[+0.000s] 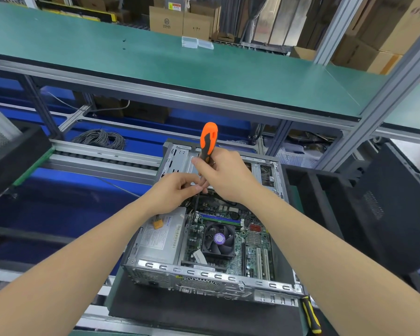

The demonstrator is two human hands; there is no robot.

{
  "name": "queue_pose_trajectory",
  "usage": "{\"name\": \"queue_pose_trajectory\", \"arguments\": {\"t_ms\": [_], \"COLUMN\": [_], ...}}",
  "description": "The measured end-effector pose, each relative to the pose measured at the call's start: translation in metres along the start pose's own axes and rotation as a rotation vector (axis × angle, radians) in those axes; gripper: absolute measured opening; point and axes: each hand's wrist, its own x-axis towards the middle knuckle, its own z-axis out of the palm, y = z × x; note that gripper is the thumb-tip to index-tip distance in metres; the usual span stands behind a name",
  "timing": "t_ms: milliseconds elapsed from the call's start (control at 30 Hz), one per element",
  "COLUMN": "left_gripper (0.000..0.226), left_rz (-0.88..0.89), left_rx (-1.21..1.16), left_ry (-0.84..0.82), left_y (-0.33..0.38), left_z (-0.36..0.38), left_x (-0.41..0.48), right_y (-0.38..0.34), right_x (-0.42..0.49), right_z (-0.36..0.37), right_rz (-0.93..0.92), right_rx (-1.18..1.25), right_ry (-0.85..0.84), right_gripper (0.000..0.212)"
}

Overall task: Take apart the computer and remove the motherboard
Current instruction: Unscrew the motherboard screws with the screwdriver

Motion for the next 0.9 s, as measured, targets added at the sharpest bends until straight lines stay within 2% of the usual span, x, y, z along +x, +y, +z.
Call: {"name": "queue_pose_trajectory", "arguments": {"t_ms": [600,800,900], "left_gripper": [0.02,0.019,0.018], "left_rz": [0.006,0.018,0.018], "left_rx": [-0.021,-0.022,-0.045], "left_ry": [-0.018,-0.016,-0.017], "left_y": [0.0022,0.0009,0.0009], "left_z": [-0.0007,-0.0004,-0.0002], "left_x": [-0.0027,-0.0024,-0.0026], "right_y": [-0.0049,-0.0032,-0.0011], "right_x": [-0.0015,-0.0022,-0.0002], "right_z": [-0.0022,-0.0011,-0.0036], "right_rz": [0.032,0.023,0.025], "right_rx": [0.002,0.008,0.024], "right_ry": [-0.033,-0.04,-0.091], "right_gripper": [0.04,0.038,0.031]}}
